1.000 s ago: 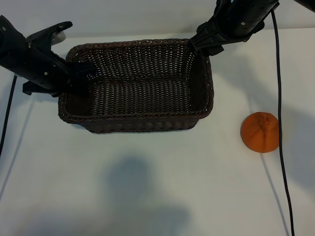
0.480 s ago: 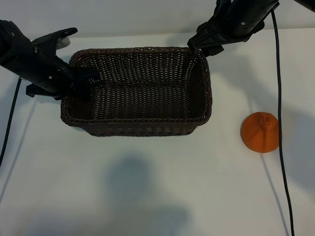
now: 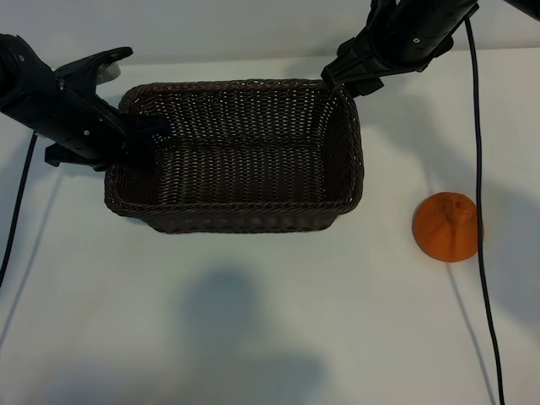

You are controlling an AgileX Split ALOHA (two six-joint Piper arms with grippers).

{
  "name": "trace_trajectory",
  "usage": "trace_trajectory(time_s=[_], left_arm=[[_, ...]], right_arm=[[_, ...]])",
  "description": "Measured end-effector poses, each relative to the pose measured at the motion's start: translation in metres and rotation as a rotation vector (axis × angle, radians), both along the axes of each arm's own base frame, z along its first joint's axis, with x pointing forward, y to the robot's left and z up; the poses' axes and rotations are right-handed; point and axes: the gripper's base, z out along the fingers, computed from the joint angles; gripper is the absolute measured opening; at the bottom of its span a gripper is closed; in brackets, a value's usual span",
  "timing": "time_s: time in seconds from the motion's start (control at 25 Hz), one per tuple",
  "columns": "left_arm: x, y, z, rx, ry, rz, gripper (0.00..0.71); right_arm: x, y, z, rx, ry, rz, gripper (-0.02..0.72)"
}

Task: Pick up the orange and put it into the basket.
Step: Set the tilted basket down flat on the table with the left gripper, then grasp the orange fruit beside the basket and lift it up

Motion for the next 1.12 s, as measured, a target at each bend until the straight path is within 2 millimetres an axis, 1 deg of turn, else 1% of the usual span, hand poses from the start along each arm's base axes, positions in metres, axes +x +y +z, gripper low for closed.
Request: trace_trajectory(time_s=[0.28, 0.36, 0.4, 0.6, 0.64, 0.72, 0.84, 1.12], left_arm=[[-0.0002, -0.0001, 0.0, -0.004, 0.005, 0.006, 0.151], [-0.0008, -0.0003, -0.0002, -0.006, 0.011, 0.005, 0.178], [-0.0009, -0.0004, -0.0002, -0.007, 0.013, 0.005, 0.216], [-0.0008, -0.0014, 0.0003, -0.023, 0.017, 0.017, 0.49], [-0.0008, -0.0015, 0.0004, -0.025, 0.018, 0.019, 0.534], [-0.0008, -0.0015, 0.0004, -0.026, 0.019, 0.021, 0.585], [-0.0014, -0.0017, 0.0002, -0.028, 0.026, 0.02, 0.602], [-0.0035, -0.0018, -0.0001, -0.026, 0.047, 0.011, 0.6]], right_arm=[[0.0, 0.0, 0.0, 0.0, 0.0, 0.0, 0.595], [0.0, 0.0, 0.0, 0.0, 0.0, 0.0, 0.595], [0.0, 0.0, 0.0, 0.0, 0.0, 0.0, 0.595], [0.0, 0.0001, 0.0, 0.001, 0.0, 0.0, 0.595], [-0.0001, 0.0, 0.0, 0.0, 0.001, 0.0, 0.595], [-0.0003, -0.0001, -0.0002, -0.001, 0.004, 0.0, 0.595], [-0.0006, -0.0002, -0.0003, -0.002, 0.007, -0.001, 0.595], [-0.001, -0.0004, -0.0006, -0.004, 0.013, -0.001, 0.595]])
